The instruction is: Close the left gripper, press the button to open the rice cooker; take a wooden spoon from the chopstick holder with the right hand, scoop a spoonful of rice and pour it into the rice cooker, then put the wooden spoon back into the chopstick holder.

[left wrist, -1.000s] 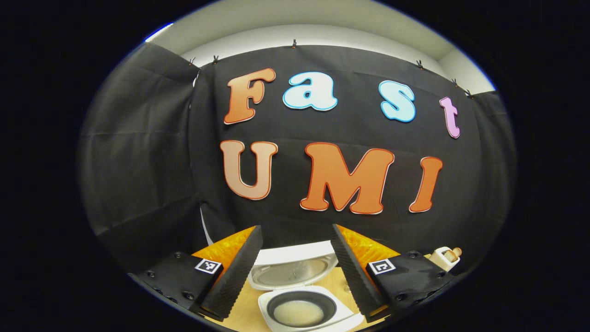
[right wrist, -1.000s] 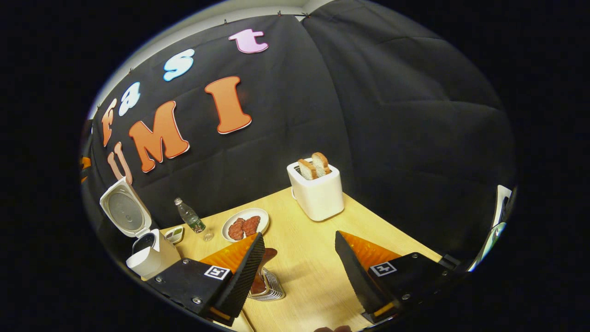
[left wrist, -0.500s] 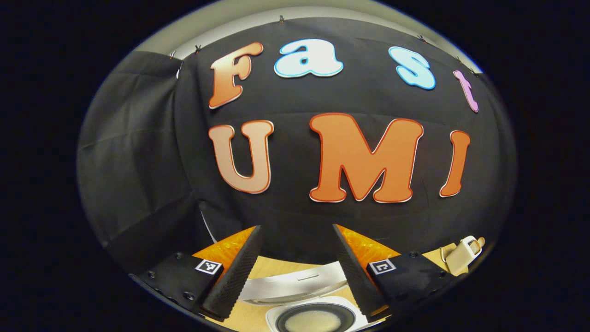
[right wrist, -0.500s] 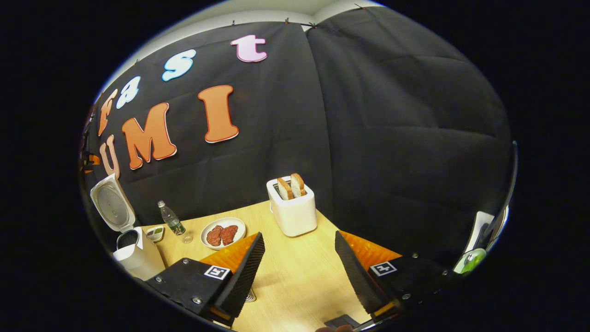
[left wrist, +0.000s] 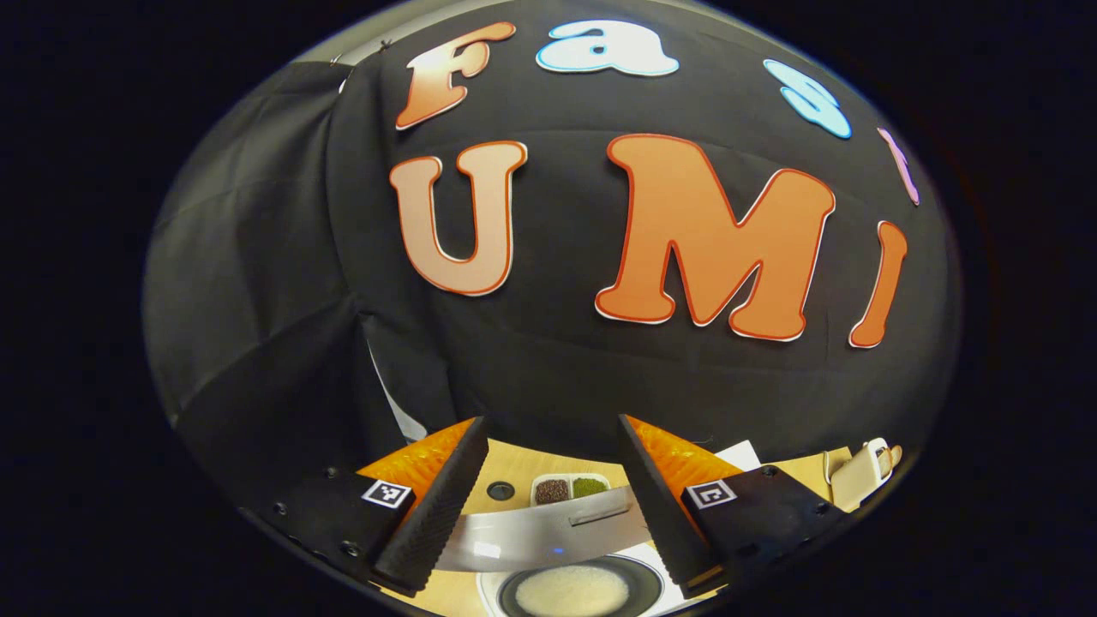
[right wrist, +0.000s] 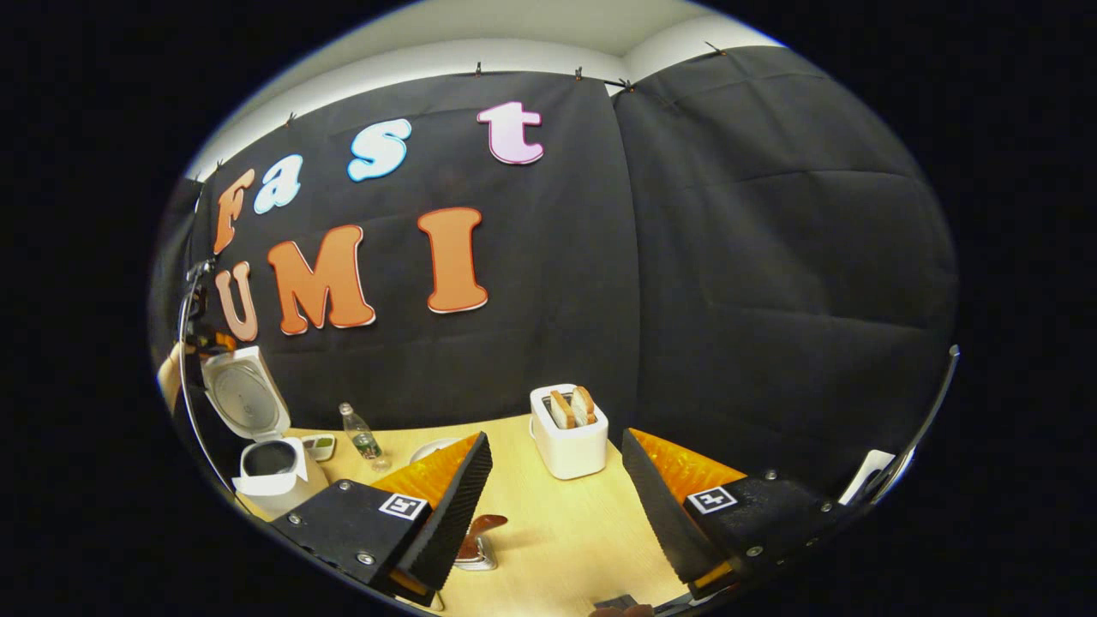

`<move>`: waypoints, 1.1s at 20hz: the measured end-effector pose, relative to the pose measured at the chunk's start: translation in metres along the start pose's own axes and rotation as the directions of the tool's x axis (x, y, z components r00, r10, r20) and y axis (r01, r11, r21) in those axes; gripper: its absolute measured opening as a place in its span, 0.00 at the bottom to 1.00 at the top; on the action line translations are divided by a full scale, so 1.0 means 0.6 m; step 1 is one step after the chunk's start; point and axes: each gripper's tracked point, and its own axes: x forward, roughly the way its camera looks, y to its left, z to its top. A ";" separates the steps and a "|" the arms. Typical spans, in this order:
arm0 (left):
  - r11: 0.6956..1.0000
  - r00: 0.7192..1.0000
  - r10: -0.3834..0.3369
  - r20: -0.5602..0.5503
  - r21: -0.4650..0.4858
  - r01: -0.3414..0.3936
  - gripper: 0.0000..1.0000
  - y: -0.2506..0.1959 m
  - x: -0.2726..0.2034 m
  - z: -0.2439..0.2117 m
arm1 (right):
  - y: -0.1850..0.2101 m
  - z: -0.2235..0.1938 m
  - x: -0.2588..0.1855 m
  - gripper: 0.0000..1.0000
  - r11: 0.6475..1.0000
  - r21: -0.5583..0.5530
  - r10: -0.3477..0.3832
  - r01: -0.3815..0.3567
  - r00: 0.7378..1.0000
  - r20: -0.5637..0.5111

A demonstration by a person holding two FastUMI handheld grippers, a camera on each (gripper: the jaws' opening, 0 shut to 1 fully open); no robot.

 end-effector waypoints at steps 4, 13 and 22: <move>1.000 0.999 -0.025 0.029 0.003 0.025 1.00 -0.005 -0.010 0.000 | 0.030 0.046 -0.019 0.94 0.999 -0.025 0.034 -0.032 0.998 0.056; 0.997 0.997 -0.076 -0.027 -0.011 0.076 1.00 -0.046 -0.122 -0.096 | 0.087 0.086 -0.040 0.94 0.991 -0.083 0.118 -0.108 0.985 0.122; 0.993 0.977 -0.120 -0.177 -0.026 0.117 1.00 -0.092 -0.185 -0.311 | 0.107 0.033 -0.051 0.95 0.976 -0.091 0.205 -0.200 0.977 0.054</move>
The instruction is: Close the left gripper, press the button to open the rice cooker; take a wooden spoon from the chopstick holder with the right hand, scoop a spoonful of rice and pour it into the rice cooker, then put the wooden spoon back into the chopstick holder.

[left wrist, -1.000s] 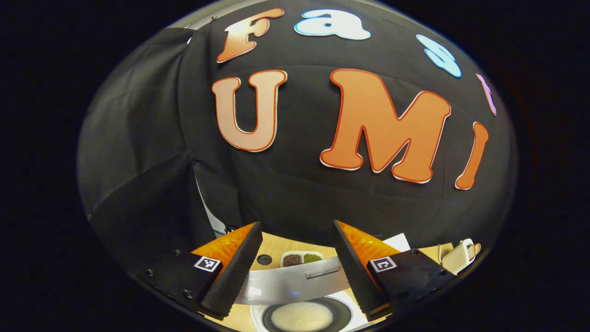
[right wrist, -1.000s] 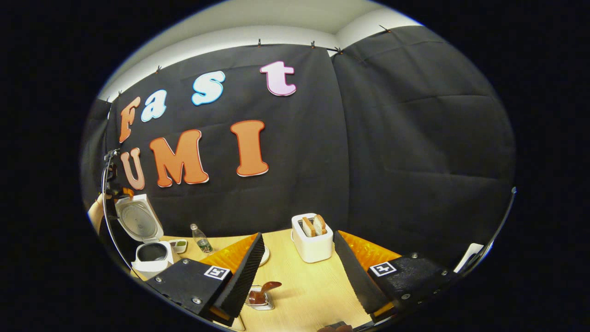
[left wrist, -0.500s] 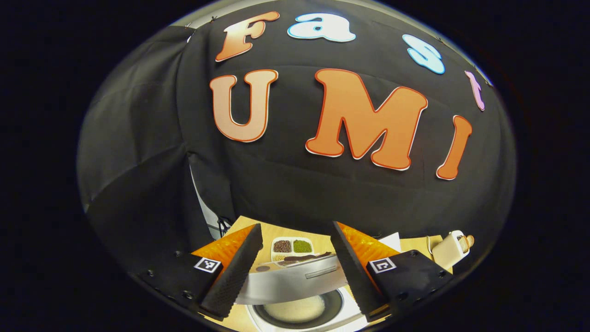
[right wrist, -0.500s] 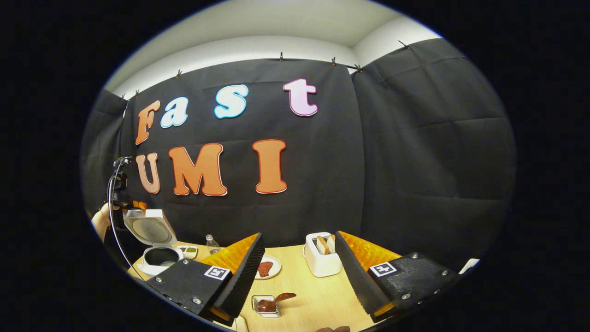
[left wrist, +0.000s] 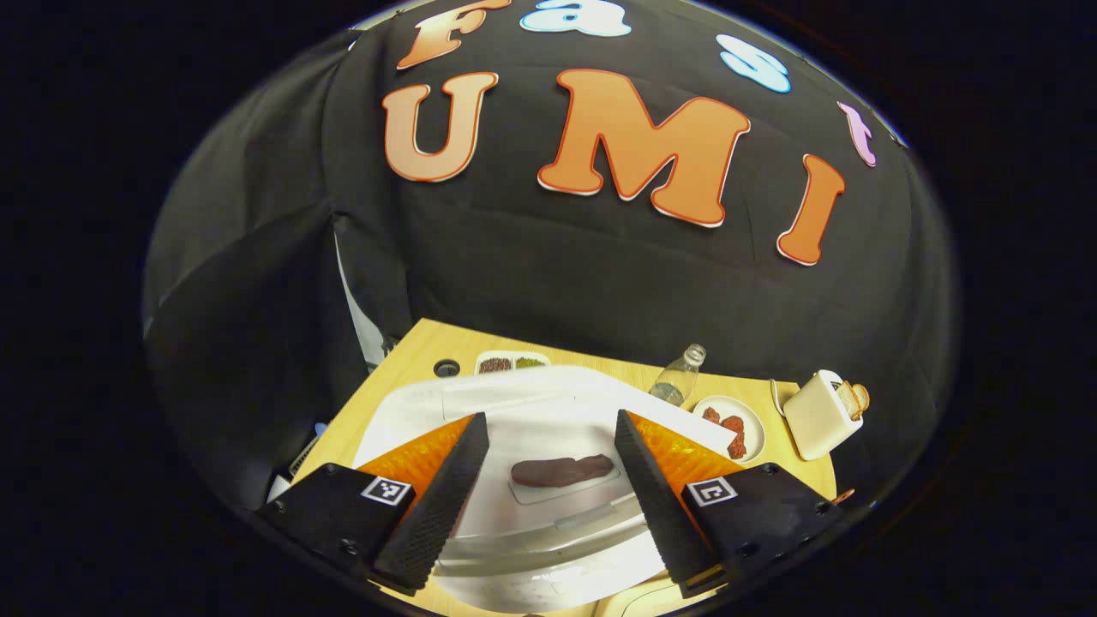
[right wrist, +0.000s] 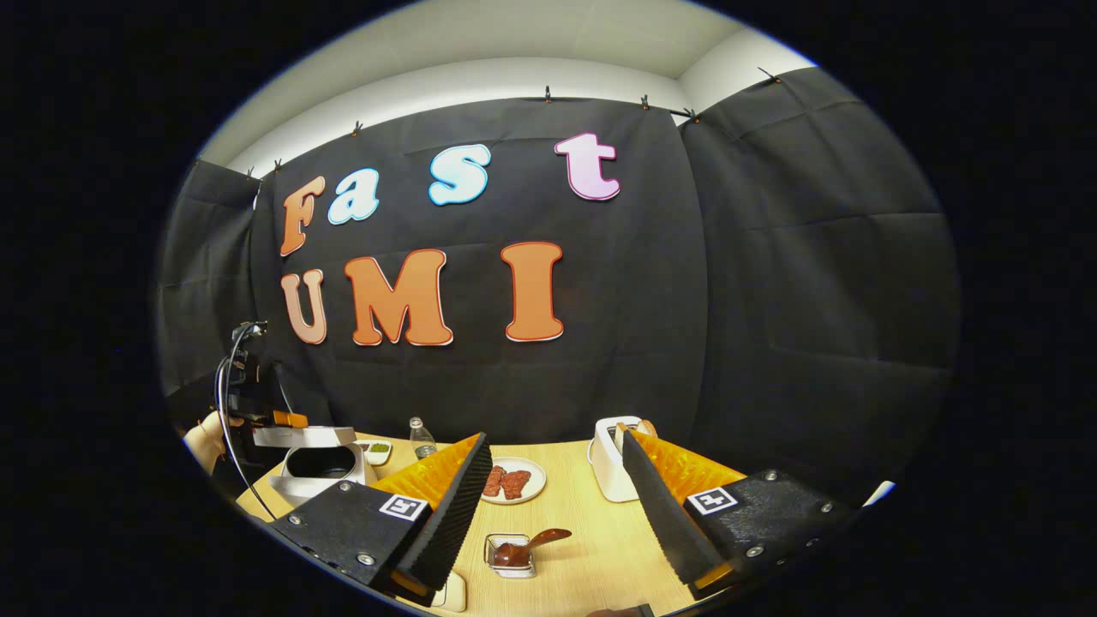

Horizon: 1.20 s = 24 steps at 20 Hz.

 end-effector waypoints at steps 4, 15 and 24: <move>0.997 0.998 0.056 -0.003 0.059 -0.055 1.00 -0.005 0.014 -0.065 | -0.001 -0.020 -0.002 0.95 1.000 0.001 0.017 -0.017 0.999 -0.038; 0.988 0.989 0.138 0.048 0.068 -0.141 1.00 -0.003 0.020 -0.135 | -0.020 -0.063 -0.004 0.95 0.999 0.038 0.043 -0.039 0.994 -0.101; 0.989 0.994 0.110 0.003 0.098 -0.110 1.00 0.003 0.012 -0.135 | -0.045 -0.067 -0.002 0.95 0.999 0.037 0.012 -0.008 0.995 -0.101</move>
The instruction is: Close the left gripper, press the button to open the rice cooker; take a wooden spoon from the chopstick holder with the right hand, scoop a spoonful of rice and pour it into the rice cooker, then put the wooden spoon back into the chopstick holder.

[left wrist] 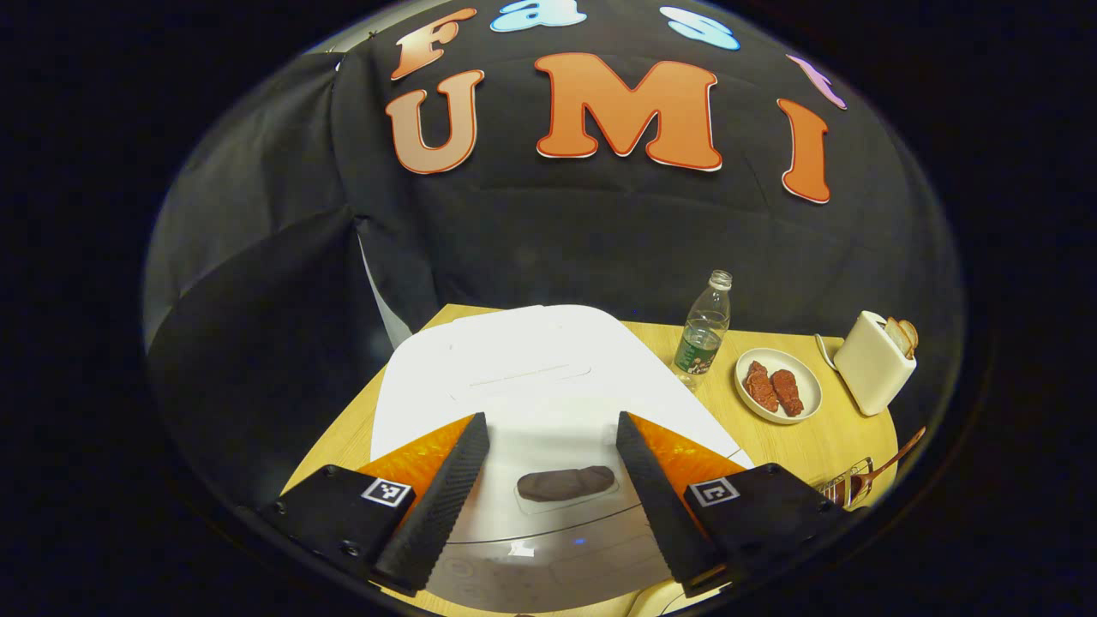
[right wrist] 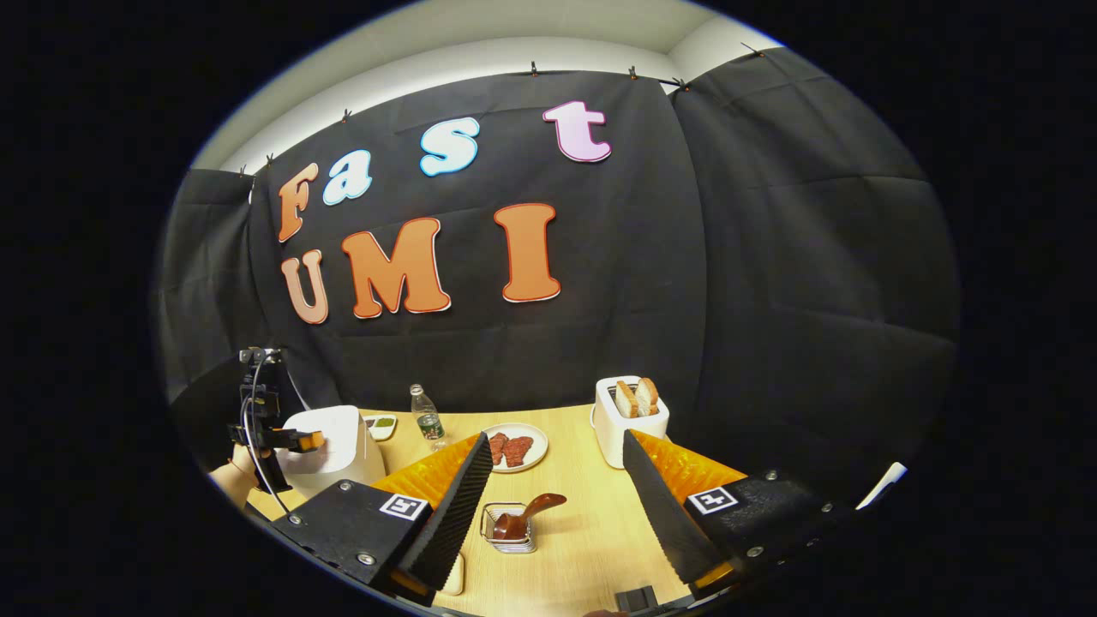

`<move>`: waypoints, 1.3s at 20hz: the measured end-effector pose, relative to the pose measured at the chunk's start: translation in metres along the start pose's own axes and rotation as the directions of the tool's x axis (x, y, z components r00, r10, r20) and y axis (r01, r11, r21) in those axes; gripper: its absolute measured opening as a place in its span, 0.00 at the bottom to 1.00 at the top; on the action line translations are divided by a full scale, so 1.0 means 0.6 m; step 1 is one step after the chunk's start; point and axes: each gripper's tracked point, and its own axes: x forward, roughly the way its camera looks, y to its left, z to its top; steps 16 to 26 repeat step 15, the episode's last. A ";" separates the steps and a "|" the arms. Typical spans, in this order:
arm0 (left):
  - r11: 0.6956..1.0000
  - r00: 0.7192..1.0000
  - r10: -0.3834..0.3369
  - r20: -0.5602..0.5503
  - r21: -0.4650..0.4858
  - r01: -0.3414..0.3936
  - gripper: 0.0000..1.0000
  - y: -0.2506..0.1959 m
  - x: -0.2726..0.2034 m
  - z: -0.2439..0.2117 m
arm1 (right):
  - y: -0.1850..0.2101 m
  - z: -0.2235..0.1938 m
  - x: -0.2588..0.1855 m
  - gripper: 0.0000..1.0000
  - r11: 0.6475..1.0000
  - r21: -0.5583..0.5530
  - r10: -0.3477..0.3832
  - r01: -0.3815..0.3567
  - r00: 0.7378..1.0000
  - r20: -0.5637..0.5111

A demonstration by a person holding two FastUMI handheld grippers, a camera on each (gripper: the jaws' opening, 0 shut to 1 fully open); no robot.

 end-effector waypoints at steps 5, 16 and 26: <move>0.999 0.994 -0.049 0.098 -0.004 0.050 1.00 0.002 -0.084 0.079 | 0.009 0.039 -0.007 0.94 0.999 -0.022 -0.022 0.023 0.999 0.046; 0.991 0.913 -0.134 0.385 0.040 0.129 1.00 0.034 -0.324 0.299 | 0.076 0.154 -0.024 0.95 0.997 -0.079 0.015 0.000 0.983 0.186; 0.991 0.913 -0.134 0.385 0.040 0.129 1.00 0.034 -0.324 0.299 | 0.076 0.154 -0.024 0.95 0.997 -0.079 0.015 0.000 0.983 0.186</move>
